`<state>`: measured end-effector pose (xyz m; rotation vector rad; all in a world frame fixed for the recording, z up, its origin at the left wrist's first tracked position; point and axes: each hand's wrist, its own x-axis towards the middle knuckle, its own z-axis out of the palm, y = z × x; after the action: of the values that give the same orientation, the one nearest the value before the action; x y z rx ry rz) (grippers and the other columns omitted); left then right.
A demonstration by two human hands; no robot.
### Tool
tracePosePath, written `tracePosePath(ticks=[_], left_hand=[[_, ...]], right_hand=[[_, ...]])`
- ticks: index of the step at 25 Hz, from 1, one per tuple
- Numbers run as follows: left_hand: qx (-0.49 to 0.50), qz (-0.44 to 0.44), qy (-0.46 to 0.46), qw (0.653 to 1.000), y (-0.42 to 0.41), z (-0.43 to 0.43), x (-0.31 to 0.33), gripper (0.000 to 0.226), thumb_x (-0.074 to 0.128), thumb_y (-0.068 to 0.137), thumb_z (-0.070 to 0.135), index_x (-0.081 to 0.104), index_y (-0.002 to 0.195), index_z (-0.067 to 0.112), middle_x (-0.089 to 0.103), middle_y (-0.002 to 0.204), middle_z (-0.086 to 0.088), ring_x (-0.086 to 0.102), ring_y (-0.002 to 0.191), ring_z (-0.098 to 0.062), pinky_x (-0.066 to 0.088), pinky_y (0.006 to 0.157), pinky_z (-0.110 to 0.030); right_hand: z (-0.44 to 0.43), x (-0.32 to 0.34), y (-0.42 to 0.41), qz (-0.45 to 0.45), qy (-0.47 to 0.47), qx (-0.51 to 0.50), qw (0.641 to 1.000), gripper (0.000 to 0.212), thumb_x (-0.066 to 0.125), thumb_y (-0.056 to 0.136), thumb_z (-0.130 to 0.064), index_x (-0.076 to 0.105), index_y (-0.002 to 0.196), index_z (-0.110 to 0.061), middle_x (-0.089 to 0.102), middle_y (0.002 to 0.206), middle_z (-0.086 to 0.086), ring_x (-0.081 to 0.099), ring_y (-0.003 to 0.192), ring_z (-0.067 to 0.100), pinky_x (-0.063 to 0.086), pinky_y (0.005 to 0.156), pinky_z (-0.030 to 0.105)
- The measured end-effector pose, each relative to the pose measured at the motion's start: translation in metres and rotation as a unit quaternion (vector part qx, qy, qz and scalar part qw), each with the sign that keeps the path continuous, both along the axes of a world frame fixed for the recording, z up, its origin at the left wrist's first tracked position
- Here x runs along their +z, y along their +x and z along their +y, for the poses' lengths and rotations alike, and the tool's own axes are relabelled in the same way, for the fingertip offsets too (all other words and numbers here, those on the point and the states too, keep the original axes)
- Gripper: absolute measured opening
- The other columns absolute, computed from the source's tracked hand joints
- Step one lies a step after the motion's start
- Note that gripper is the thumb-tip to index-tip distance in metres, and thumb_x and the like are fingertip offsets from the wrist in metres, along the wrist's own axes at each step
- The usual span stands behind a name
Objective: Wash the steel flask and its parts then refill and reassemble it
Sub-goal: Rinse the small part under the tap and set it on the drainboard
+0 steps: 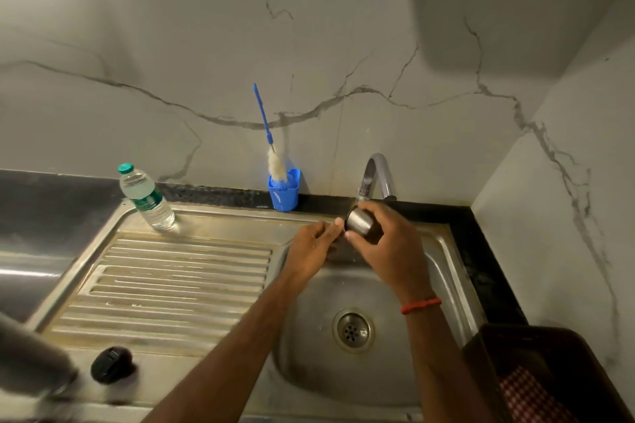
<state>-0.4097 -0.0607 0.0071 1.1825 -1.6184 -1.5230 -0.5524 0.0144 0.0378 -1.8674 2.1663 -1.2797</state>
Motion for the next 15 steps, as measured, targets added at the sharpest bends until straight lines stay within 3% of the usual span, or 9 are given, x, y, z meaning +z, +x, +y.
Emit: tracePosePath(ticks=[1,2,4,5,7,10,11,13,15], left_hand=[[0.008,0.000,-0.032,0.999,0.005,0.000,0.002,0.038,0.054,0.100,0.050,0.073,0.098,0.018,0.076,0.094,-0.002,0.072,0.092,-0.017,0.060,0.086,-0.038],[0.019,-0.003,-0.061,0.998,0.010,-0.001,0.002,0.036,0.055,0.100,0.049,0.073,0.097,0.017,0.075,0.093,-0.002,0.071,0.091,-0.017,0.059,0.085,-0.039],[0.030,-0.016,-0.108,0.994,0.017,-0.005,0.004,0.034,0.056,0.101,0.045,0.072,0.095,0.015,0.074,0.090,-0.003,0.070,0.088,-0.017,0.058,0.084,-0.040],[0.027,-0.025,-0.124,0.992,0.021,-0.005,0.004,0.033,0.056,0.101,0.045,0.071,0.093,0.016,0.073,0.088,-0.003,0.069,0.086,-0.017,0.058,0.084,-0.040],[0.017,-0.040,-0.144,0.989,0.026,-0.003,0.007,0.032,0.058,0.100,0.045,0.069,0.088,0.018,0.070,0.081,-0.003,0.067,0.080,-0.017,0.058,0.081,-0.040],[0.012,-0.064,-0.137,0.988,0.031,-0.003,0.006,0.034,0.058,0.099,0.046,0.069,0.084,0.017,0.069,0.078,-0.007,0.066,0.076,-0.023,0.057,0.078,-0.042],[0.011,-0.067,-0.139,0.988,0.032,-0.001,0.007,0.035,0.058,0.099,0.046,0.069,0.085,0.016,0.069,0.078,-0.008,0.066,0.077,-0.023,0.057,0.078,-0.042],[0.006,-0.077,-0.141,0.987,0.033,0.002,0.008,0.035,0.059,0.100,0.044,0.069,0.086,0.014,0.069,0.080,-0.010,0.067,0.077,-0.024,0.057,0.077,-0.042],[0.005,-0.084,-0.149,0.985,0.040,0.003,0.006,0.035,0.059,0.099,0.044,0.068,0.084,0.013,0.068,0.077,-0.008,0.066,0.074,-0.020,0.057,0.074,-0.037]], right_hand=[[0.001,0.002,0.004,0.014,-0.019,-0.013,1.000,0.050,0.078,0.083,-0.036,0.060,0.127,-0.023,0.062,0.122,-0.007,0.058,0.109,0.007,0.051,0.091,0.022],[0.001,0.001,0.006,0.034,0.021,-0.012,0.999,0.043,0.078,0.082,-0.033,0.062,0.121,-0.026,0.063,0.117,-0.008,0.059,0.106,0.006,0.051,0.088,0.021],[0.007,-0.012,0.016,0.066,0.247,-0.004,0.967,0.034,0.080,0.076,-0.030,0.066,0.107,-0.032,0.067,0.105,-0.008,0.064,0.099,0.012,0.054,0.084,0.027],[0.013,-0.019,0.021,0.071,0.312,-0.005,0.948,0.037,0.082,0.074,-0.030,0.067,0.107,-0.033,0.069,0.104,-0.007,0.065,0.099,0.013,0.054,0.085,0.030],[0.018,-0.015,0.021,0.073,0.259,-0.023,0.963,0.044,0.082,0.075,-0.033,0.066,0.116,-0.032,0.070,0.109,-0.006,0.064,0.101,0.015,0.054,0.088,0.033],[0.011,0.015,0.019,0.069,0.020,-0.051,0.996,0.045,0.078,0.081,-0.034,0.063,0.122,-0.026,0.066,0.110,-0.007,0.062,0.096,0.010,0.054,0.082,0.028],[0.009,0.015,0.020,0.078,-0.007,-0.066,0.995,0.043,0.077,0.081,-0.032,0.063,0.122,-0.025,0.064,0.111,-0.008,0.060,0.095,0.008,0.053,0.081,0.025],[0.006,-0.004,0.024,0.087,0.141,-0.060,0.984,0.036,0.078,0.077,-0.029,0.069,0.111,-0.027,0.066,0.108,-0.006,0.064,0.092,0.013,0.055,0.078,0.027],[0.022,-0.035,0.040,0.066,0.356,-0.056,0.931,0.034,0.077,0.068,-0.034,0.072,0.101,-0.031,0.073,0.100,-0.005,0.069,0.092,0.022,0.056,0.078,0.031]])
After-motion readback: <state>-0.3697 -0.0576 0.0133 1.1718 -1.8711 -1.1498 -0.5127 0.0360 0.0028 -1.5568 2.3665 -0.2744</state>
